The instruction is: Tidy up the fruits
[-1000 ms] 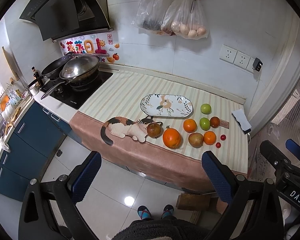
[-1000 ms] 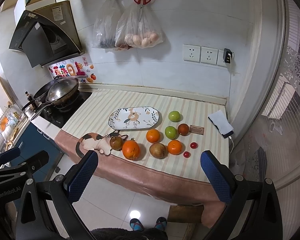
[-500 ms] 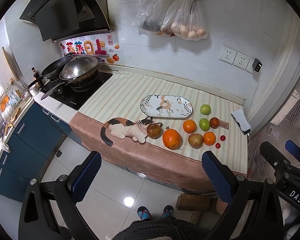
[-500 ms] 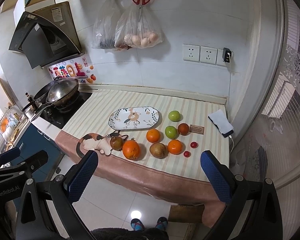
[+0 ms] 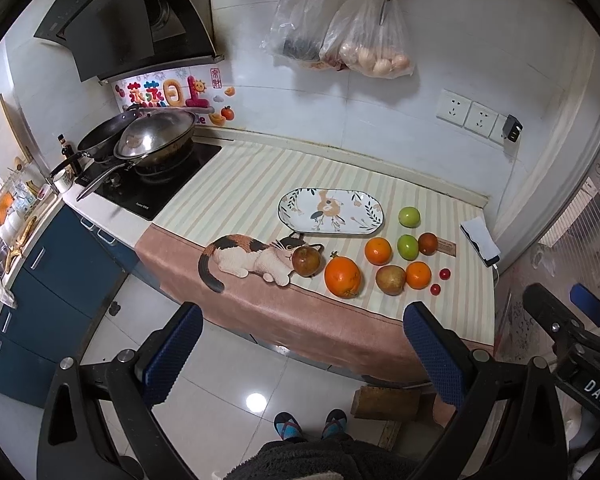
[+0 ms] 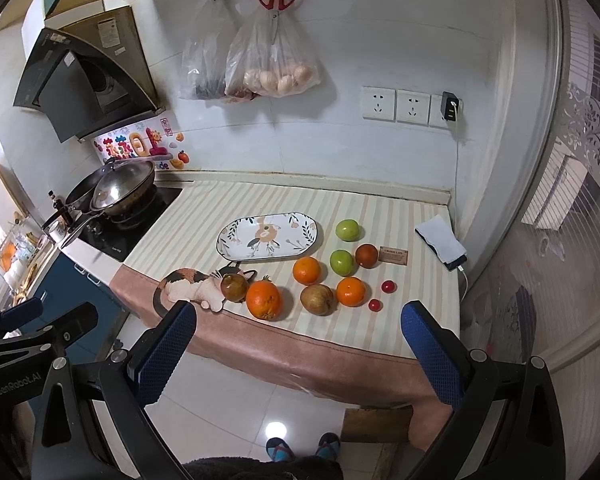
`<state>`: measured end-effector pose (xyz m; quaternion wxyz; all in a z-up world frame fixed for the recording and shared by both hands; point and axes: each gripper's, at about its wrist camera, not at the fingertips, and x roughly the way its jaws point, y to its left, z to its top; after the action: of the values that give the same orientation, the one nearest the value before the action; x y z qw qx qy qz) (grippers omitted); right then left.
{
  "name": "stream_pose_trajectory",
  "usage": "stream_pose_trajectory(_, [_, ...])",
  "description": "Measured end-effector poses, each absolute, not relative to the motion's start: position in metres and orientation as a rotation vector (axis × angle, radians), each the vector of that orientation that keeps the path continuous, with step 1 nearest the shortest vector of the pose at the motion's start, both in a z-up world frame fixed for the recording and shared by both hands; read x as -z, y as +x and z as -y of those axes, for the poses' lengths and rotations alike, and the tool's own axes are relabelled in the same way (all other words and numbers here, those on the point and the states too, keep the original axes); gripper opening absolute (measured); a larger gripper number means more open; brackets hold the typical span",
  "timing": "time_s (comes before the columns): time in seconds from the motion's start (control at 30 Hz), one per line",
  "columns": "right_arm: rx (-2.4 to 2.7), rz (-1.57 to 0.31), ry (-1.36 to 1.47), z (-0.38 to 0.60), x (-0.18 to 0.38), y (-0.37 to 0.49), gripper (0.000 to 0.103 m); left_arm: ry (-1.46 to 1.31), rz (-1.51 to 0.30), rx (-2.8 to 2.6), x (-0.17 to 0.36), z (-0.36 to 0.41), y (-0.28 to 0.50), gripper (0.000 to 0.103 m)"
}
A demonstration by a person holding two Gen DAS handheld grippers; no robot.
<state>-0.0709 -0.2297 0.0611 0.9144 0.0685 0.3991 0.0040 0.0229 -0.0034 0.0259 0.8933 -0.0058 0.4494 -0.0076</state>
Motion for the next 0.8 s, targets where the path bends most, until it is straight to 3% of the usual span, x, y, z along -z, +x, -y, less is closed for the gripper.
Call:
stream_pose_trajectory(0.37, [0.048,-0.872,0.239,0.229,0.001,-0.029,0.103,0.026,-0.997,-0.026,0.042,-0.025,0.094,0.103])
stream_pose_trajectory(0.7, [0.091,-1.046,0.319,0.260,0.114,0.066,0.103,0.029,-1.302,0.046,0.152,0.002,0.180,0.103])
stream_pose_trajectory(0.8, [0.047,-1.141,0.397,0.270,0.163,0.108,0.098,-0.011,-1.407,0.064,0.187,0.017,0.205,0.103])
